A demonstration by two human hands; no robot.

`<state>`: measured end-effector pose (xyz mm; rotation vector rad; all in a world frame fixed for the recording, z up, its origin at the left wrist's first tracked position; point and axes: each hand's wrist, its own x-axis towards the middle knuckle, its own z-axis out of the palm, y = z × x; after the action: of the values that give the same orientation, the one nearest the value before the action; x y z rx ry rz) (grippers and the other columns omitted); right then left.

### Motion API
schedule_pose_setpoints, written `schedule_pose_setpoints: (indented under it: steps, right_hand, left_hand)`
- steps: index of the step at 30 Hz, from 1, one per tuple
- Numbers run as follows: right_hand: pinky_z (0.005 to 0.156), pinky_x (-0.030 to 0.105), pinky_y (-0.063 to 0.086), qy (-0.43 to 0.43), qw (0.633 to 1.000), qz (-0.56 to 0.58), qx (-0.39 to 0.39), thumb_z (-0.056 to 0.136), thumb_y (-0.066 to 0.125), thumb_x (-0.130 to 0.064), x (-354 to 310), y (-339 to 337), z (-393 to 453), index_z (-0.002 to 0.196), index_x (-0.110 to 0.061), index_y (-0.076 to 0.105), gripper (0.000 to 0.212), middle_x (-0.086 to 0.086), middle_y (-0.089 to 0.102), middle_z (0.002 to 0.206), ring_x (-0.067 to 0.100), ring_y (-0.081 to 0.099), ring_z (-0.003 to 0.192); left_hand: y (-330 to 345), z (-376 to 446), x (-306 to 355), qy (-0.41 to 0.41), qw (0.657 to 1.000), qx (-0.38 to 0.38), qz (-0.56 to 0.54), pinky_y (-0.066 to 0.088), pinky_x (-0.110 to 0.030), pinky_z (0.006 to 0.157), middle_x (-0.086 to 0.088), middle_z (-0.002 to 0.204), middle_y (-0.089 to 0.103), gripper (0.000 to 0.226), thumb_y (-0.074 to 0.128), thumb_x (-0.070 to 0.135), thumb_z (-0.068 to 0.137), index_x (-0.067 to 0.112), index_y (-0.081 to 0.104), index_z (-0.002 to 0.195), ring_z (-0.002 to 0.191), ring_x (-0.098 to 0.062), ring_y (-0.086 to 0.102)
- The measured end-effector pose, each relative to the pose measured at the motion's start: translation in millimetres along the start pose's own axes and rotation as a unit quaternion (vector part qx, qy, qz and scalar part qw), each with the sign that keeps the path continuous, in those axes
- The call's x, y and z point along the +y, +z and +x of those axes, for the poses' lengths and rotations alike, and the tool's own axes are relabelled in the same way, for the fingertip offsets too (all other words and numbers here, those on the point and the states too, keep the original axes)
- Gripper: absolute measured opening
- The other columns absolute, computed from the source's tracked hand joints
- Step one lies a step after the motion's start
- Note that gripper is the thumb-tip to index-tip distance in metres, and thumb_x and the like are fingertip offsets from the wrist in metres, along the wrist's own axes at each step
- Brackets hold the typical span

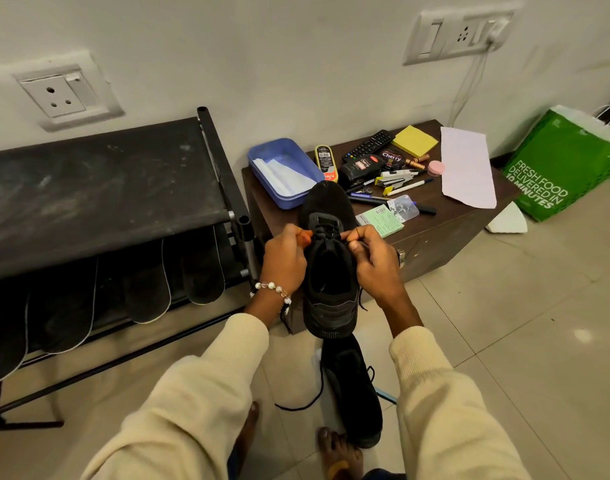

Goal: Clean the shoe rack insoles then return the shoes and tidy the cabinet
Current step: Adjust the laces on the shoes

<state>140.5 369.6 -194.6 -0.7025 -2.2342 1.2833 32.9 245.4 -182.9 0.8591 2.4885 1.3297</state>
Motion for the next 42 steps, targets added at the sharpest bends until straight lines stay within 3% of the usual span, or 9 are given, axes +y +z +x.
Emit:
schedule_pose_setpoints:
  steps: [8,13,17,20,24,28,32,37,42]
  right_hand:
    - [0.073,0.032,0.047,0.002,0.976,-0.214,0.045,0.096,0.048,-0.014,-21,6,8,0.101,-0.019,0.061,0.015,0.001,0.062,0.095,0.015,0.052,0.088]
    - [0.073,0.018,0.047,0.136,0.986,-0.076,0.053,0.09,0.06,-0.01,-37,4,14,0.093,-0.019,0.063,0.01,-0.006,0.062,0.085,0.003,0.057,0.078]
    - [0.067,0.018,0.049,0.181,0.981,-0.005,0.067,0.087,0.065,-0.009,-49,-4,15,0.091,-0.018,0.063,0.01,-0.004,0.062,0.079,0.008,0.061,0.075]
    - [0.076,0.032,0.056,0.217,0.972,0.062,0.068,0.086,0.065,-0.005,-57,-6,17,0.089,-0.018,0.064,0.013,0.007,0.069,0.087,0.019,0.067,0.081]
    - [0.07,0.029,0.057,0.272,0.95,0.131,0.084,0.085,0.065,-0.002,-62,-8,14,0.086,-0.016,0.065,0.014,0.009,0.07,0.085,0.015,0.065,0.068]
    - [0.07,0.033,0.059,0.266,0.954,0.108,0.089,0.084,0.068,-0.004,-68,-14,13,0.082,-0.019,0.062,0.017,0.01,0.07,0.085,0.015,0.064,0.066]
    - [0.049,0.024,0.049,0.268,0.96,0.054,0.059,0.081,0.073,-0.011,-90,-19,18,0.078,-0.018,0.058,0.017,0.004,0.065,0.072,0.011,0.061,0.055]
    - [0.039,0.02,0.044,0.326,0.93,0.166,0.021,0.086,0.064,-0.003,-128,-37,34,0.077,-0.006,0.06,0.01,0.01,0.06,0.062,0.01,0.052,0.04]
    - [0.048,0.02,0.051,0.341,0.891,0.3,-0.022,0.095,0.051,-0.005,-174,-61,38,0.08,-0.009,0.059,0.018,0.005,0.062,0.055,0.011,0.058,0.052]
  left_hand:
    - [1,-7,24,0.016,0.985,0.05,0.162,0.042,-0.038,0.076,-0.014,0.107,0.062,0.012,0.047,0.012,0.098,0.008,0.057,0.103,0.095,-0.033,0.059]
    - [-11,8,43,-0.113,0.992,0.036,-0.039,0.051,-0.032,0.074,-0.007,0.083,0.071,0.013,0.061,0.016,0.092,0.011,0.068,0.082,0.077,-0.021,0.065]
    - [-22,13,51,-0.305,0.909,0.016,-0.283,0.044,-0.025,0.047,-0.006,0.062,0.061,0.031,0.061,0.014,0.093,0.01,0.063,0.062,0.049,-0.015,0.049]
    - [-31,15,59,-0.349,0.865,0.017,-0.361,0.039,-0.021,0.042,-0.008,0.059,0.062,0.027,0.061,0.003,0.091,0.006,0.064,0.064,0.047,-0.013,0.051]
    - [-44,11,73,-0.368,0.814,0.025,-0.448,0.044,-0.015,0.037,-0.007,0.045,0.062,0.018,0.055,-0.007,0.09,-0.002,0.066,0.077,0.037,-0.012,0.059]
    - [-54,7,82,-0.382,0.769,0.002,-0.512,0.053,-0.02,0.043,-0.019,0.071,0.064,0.018,0.044,-0.01,0.095,-0.008,0.062,0.092,0.04,-0.018,0.063]
    - [-67,5,93,-0.381,0.758,-0.012,-0.529,0.053,-0.021,0.042,-0.023,0.081,0.061,0.017,0.043,-0.006,0.097,-0.009,0.058,0.091,0.046,-0.022,0.066]
    - [-90,11,112,-0.337,0.774,-0.04,-0.535,0.054,-0.034,0.078,-0.031,0.111,0.06,0.028,0.035,-0.008,0.099,-0.014,0.052,0.121,0.111,-0.038,0.061]
    - [-108,16,139,-0.285,0.795,-0.046,-0.533,0.059,-0.032,0.067,-0.02,0.09,0.064,0.029,0.032,-0.007,0.1,-0.012,0.053,0.12,0.091,-0.034,0.067]
